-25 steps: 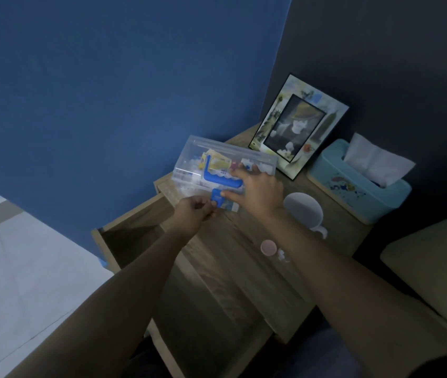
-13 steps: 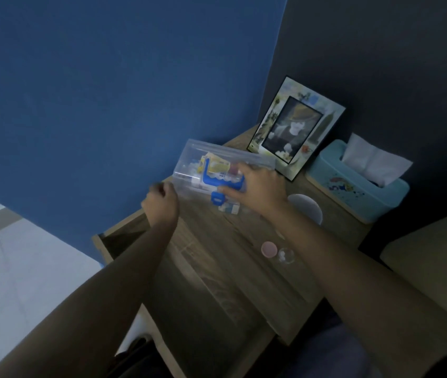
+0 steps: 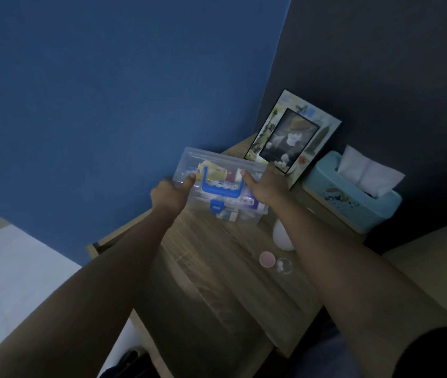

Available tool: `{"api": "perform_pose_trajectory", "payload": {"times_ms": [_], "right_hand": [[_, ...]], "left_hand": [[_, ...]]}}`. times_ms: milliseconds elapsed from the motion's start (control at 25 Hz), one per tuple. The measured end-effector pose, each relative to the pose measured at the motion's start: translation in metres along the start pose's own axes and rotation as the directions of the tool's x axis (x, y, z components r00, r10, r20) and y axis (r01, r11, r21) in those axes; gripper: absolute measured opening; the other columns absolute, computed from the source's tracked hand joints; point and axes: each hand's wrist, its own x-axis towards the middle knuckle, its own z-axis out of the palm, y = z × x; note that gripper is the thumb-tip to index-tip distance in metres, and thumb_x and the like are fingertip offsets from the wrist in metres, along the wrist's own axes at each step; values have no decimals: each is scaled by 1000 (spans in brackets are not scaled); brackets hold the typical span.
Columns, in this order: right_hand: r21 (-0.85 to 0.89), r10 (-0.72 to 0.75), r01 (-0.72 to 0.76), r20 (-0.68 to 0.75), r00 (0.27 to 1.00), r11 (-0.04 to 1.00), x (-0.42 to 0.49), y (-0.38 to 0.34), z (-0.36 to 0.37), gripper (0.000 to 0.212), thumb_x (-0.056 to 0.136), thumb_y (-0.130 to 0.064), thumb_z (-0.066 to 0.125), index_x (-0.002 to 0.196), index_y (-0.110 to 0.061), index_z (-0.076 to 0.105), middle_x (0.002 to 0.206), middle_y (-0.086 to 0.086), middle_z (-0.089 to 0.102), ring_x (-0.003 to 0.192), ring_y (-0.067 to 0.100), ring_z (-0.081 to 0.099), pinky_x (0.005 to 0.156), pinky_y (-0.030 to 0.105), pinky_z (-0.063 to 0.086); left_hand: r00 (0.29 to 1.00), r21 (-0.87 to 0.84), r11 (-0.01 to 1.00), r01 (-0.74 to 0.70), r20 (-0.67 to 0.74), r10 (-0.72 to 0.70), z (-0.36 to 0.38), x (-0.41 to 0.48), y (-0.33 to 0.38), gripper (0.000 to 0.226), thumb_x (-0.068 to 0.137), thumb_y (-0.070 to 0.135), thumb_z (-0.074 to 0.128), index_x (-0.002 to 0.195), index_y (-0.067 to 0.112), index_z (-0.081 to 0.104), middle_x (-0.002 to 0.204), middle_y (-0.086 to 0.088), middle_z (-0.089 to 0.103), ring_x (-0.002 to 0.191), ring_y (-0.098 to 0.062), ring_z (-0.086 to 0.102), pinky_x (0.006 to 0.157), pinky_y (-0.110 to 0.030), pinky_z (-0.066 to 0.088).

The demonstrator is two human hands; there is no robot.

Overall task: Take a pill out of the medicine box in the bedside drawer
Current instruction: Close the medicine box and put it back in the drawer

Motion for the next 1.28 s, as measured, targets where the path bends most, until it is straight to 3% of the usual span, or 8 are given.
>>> {"api": "perform_pose_trajectory", "payload": {"times_ms": [120,240,440,520,680,880,1040,1280], "right_hand": [[59,7,-7,-2,1000,998,-8,-6,2,89,86,-64,42,148,-14,2,149,21,31,129,37,41,101,40,39],[98,-26,35,-99,995,995,-27,-24,-3,87,85,-64,44,148,-16,9,145,23,35,126,39,44,97,41,42],[250,-42,114,-273,961,961,-88,-59,-18,83,80,-65,50,143,-19,21,133,26,43,115,41,51,87,40,45],[327,-14,126,-326,945,937,-124,-67,-24,82,79,-64,52,142,-21,23,132,25,44,115,40,51,87,39,45],[402,-16,171,-362,932,900,-193,-65,-25,83,78,-58,58,143,-20,22,138,20,43,124,36,46,94,40,44],[487,30,171,-378,925,857,-263,-42,-7,83,78,-56,61,142,-19,23,138,18,42,122,33,46,82,33,42],[515,58,136,-343,937,846,-290,-16,33,87,78,-55,63,143,-22,16,141,18,33,119,31,46,74,27,34],[517,150,8,-264,953,856,-295,14,113,89,76,-61,61,143,-31,11,143,13,31,113,21,49,72,28,46]], "left_hand": [[1000,-16,1000,-7,5,7,-11,0,-3,59,83,58,51,96,2,65,100,-20,68,99,-37,61,79,-35,45],[998,-2,998,-59,-18,58,-40,-1,-1,58,82,59,51,95,4,64,99,-19,68,100,-38,60,83,-37,46],[995,-107,990,-87,-48,82,-109,-23,13,51,77,60,56,84,10,65,85,-11,66,91,-31,63,75,-32,47],[997,-165,983,-74,-37,69,-137,-41,18,54,70,62,59,81,9,66,89,-14,68,91,-32,66,83,-39,54],[999,-239,970,-50,4,52,-177,-84,21,42,59,61,63,67,20,60,91,-10,64,98,-33,65,91,-48,54],[995,-217,975,-57,67,73,-190,-130,3,40,60,56,63,72,18,62,91,-10,63,94,-32,65,92,-47,53],[986,-237,972,0,161,39,-172,-139,-26,53,68,45,67,102,5,64,109,-16,64,98,-30,64,93,-44,53],[933,-49,997,59,357,-38,-135,-110,-82,60,60,48,62,103,7,65,116,-17,64,107,-33,60,98,-47,48]]}}
